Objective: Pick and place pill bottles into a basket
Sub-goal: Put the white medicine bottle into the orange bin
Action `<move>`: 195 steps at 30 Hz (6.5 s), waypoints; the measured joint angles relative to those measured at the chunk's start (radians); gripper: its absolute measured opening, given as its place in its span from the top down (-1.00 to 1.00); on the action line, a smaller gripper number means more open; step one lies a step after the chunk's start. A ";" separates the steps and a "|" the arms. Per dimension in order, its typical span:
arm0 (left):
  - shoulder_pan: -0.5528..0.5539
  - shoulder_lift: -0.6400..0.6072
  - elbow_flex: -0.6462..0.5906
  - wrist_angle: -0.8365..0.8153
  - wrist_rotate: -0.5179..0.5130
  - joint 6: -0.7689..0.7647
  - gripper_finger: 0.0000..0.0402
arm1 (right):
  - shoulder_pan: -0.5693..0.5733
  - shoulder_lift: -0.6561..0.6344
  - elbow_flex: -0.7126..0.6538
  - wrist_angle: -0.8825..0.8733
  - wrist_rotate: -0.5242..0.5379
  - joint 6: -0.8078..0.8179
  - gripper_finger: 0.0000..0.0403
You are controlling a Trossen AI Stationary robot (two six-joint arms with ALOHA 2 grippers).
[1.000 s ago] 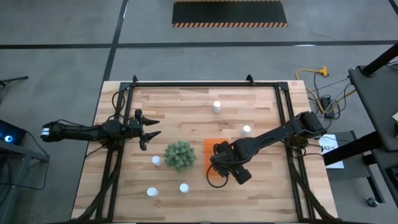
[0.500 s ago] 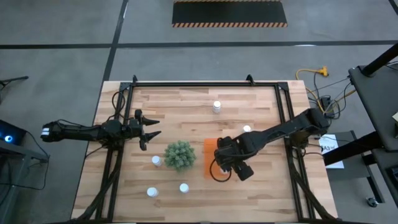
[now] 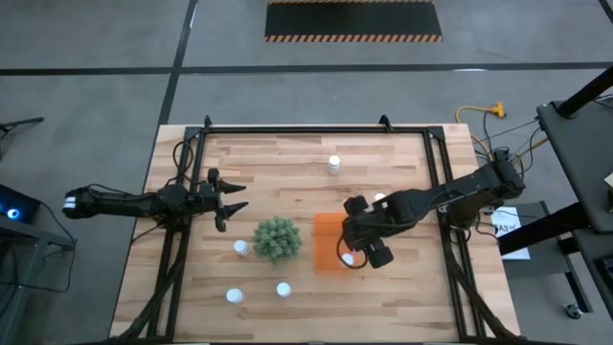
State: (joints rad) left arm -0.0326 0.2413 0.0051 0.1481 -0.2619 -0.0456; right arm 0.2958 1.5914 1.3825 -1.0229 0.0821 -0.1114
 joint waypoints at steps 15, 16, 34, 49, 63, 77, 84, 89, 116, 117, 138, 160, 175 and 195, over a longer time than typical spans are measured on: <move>0.000 0.000 0.000 0.001 0.000 0.000 -0.08 | -0.003 -0.356 -0.448 0.463 0.218 0.078 -0.01; 0.000 0.000 0.000 0.000 0.000 0.000 -0.08 | -0.003 -0.378 -0.476 0.487 0.232 0.092 -0.01; 0.000 0.000 0.000 0.000 0.000 0.000 -0.08 | -0.023 -0.614 -0.714 0.529 0.487 0.280 -0.01; 0.000 0.000 0.000 0.000 0.000 0.000 -0.08 | -0.099 -0.682 -0.831 0.534 0.491 0.358 -0.53; 0.000 0.000 0.000 0.000 0.000 0.000 -0.08 | -0.122 -0.717 -0.914 0.534 0.491 0.375 -0.72; 0.000 0.000 0.000 0.000 0.000 0.000 -0.08 | -0.122 -0.914 -0.997 0.597 0.483 0.342 -0.68; 0.000 0.000 0.000 0.000 0.000 0.000 -0.08 | -0.122 -0.939 -1.093 0.701 0.487 0.380 -0.67; 0.000 0.000 0.000 0.000 0.000 0.000 -0.08 | -0.122 -0.938 -1.170 0.831 0.487 0.398 -0.67; 0.000 0.000 0.000 0.000 0.000 0.000 -0.08 | -0.153 -0.937 -1.300 1.022 0.523 0.453 -0.63; 0.000 0.000 0.000 0.000 0.000 0.000 -0.08 | -0.153 -0.937 -1.305 1.031 0.523 0.453 -0.63; 0.000 0.000 0.000 0.000 0.000 0.000 -0.08 | -0.152 -0.920 -1.355 1.109 0.511 0.450 -0.63; 0.000 0.000 0.000 0.000 0.000 0.000 -0.08 | -0.153 -0.827 -1.355 1.199 0.494 0.426 -0.63; 0.000 0.000 0.000 0.000 0.000 0.000 -0.08 | -0.153 -0.730 -1.355 1.241 0.496 0.449 -0.63; 0.000 0.000 0.000 0.000 0.000 0.000 -0.08 | -0.156 -0.679 -1.355 1.294 0.523 0.441 -0.56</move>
State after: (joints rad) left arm -0.0328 0.2417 0.0051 0.1486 -0.2617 -0.0456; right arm 0.1402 0.9127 0.0277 0.2706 0.6052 0.3294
